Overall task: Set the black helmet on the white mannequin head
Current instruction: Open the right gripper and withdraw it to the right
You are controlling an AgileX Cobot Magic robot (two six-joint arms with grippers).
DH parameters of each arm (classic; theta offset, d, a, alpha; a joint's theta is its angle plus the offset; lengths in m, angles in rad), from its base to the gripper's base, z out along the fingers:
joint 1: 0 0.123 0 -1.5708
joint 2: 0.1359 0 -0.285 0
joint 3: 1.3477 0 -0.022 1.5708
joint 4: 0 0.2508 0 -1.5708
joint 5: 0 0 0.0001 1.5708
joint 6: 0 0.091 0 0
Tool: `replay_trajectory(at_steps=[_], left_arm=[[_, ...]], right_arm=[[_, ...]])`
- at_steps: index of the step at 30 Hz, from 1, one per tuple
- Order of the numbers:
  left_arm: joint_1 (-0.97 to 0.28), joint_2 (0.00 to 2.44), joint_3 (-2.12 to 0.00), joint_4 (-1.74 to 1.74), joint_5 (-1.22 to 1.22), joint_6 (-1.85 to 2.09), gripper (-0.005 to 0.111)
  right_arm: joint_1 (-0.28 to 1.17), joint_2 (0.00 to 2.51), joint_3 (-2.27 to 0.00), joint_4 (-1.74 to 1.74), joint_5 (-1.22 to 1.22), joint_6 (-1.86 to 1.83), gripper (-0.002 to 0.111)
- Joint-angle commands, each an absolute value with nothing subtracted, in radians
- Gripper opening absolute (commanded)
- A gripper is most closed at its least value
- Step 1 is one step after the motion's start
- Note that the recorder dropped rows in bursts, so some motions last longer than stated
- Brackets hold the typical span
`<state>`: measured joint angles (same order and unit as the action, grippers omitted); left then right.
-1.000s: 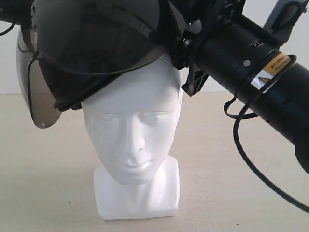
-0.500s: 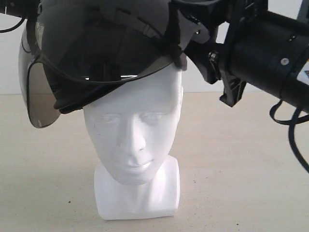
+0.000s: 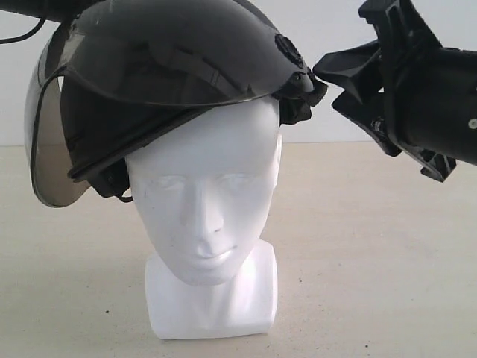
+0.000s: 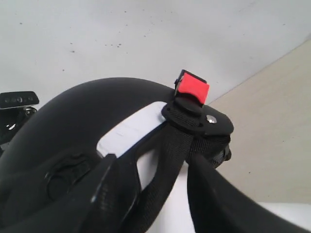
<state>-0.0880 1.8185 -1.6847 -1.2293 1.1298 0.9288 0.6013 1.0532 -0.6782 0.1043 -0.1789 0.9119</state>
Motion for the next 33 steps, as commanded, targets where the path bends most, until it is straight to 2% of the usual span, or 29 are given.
replay_trajectory(at_steps=[1,5,17,22,26,33], left_arm=[[-0.105,1.811,-1.682,-1.213,1.221,0.922,0.004],[-0.103,1.809,-1.682,-1.213,1.221,0.922,0.004],[0.027,1.724,-1.682,-1.221,1.221,0.922,0.004],[0.125,1.671,-1.675,-1.221,1.221,0.890,0.004],[0.195,1.599,-1.619,-1.236,1.221,0.872,0.004],[0.201,1.523,-1.475,-1.194,1.151,0.876,0.004]], right_arm=[[0.559,0.979,-0.687,0.099,-0.109,0.846,0.043],[0.461,0.868,-0.687,0.094,-0.009,0.807,0.043],[0.457,0.788,-0.690,0.034,0.203,0.597,0.043],[0.457,0.790,-0.739,-0.086,0.354,0.593,0.043],[0.457,0.798,-0.818,-0.219,0.451,0.593,0.043],[0.457,0.873,-0.927,-0.252,0.466,0.429,0.043]])
